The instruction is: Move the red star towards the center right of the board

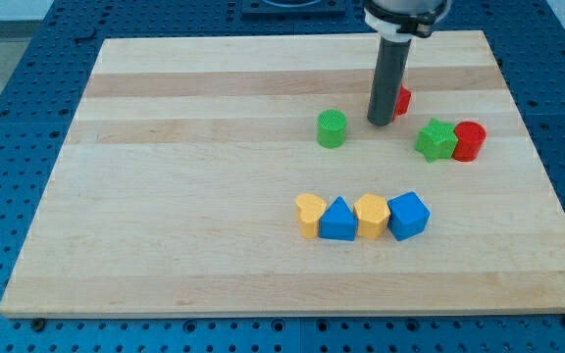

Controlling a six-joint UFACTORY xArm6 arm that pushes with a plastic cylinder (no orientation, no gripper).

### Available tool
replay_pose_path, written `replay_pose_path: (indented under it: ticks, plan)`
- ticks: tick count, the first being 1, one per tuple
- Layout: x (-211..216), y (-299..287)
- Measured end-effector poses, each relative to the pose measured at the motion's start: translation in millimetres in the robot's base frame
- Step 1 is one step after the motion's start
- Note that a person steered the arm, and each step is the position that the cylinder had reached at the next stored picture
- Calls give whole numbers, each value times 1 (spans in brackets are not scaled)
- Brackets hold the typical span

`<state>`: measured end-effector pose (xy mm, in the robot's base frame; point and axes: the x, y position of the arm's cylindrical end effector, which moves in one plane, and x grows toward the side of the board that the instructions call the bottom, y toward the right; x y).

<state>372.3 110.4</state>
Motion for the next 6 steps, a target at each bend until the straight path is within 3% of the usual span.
replay_pose_path:
  ticks: [2, 6]
  plan:
    - [-2, -69]
    - [-44, 22]
